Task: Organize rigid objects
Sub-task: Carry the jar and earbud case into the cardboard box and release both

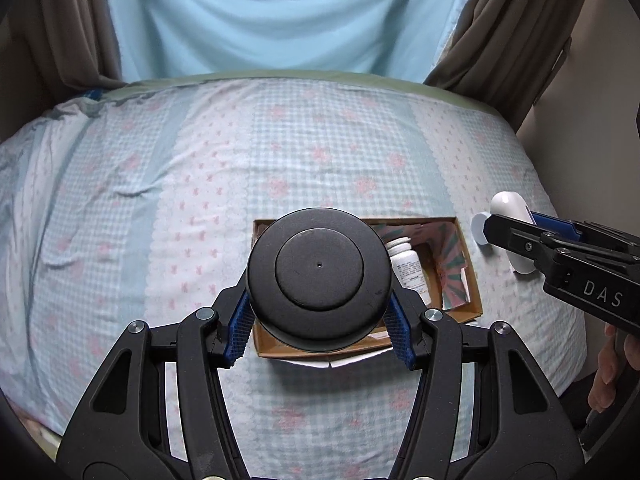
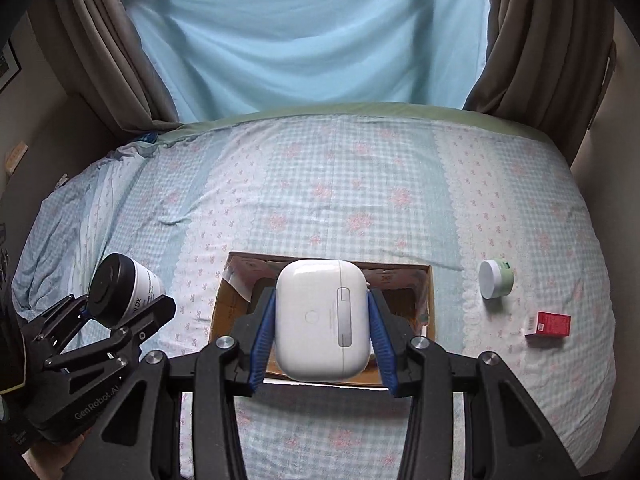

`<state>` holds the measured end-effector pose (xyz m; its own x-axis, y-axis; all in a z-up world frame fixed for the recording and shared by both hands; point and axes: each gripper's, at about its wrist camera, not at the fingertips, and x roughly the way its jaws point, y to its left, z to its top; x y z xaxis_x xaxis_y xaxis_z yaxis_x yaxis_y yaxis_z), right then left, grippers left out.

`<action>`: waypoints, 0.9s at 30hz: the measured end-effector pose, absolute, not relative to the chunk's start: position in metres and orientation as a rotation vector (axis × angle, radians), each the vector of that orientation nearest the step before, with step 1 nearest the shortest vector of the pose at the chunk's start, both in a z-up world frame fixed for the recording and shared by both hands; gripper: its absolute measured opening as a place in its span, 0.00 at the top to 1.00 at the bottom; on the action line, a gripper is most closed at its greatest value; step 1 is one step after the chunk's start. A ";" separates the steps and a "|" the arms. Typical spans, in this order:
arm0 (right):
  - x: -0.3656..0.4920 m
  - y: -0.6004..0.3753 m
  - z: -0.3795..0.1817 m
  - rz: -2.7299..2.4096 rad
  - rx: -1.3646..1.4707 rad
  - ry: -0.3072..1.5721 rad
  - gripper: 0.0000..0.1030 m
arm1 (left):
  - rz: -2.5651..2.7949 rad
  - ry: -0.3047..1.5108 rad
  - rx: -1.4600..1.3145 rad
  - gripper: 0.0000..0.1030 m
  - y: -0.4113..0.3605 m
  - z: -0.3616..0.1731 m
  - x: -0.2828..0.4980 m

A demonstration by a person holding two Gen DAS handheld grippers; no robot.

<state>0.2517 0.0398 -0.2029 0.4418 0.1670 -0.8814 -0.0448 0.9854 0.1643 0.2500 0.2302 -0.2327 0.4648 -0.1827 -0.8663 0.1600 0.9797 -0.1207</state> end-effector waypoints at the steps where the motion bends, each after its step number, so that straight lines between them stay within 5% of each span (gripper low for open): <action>1: 0.259 0.043 -0.212 0.137 0.123 1.126 0.60 | -0.212 1.091 -0.025 0.48 0.231 -0.243 0.255; 15: 0.341 0.047 -0.350 0.192 0.193 1.391 0.60 | -0.210 1.391 0.034 0.49 0.208 -0.387 0.305; 27: 0.352 0.054 -0.407 0.260 0.226 1.523 0.60 | -0.234 1.534 0.119 0.49 0.189 -0.433 0.306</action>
<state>0.3520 0.0538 -0.4073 0.0298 0.3063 -0.9515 -0.0266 0.9518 0.3056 0.3061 0.1891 -0.4333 0.0204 -0.0759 -0.9969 0.2243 0.9721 -0.0694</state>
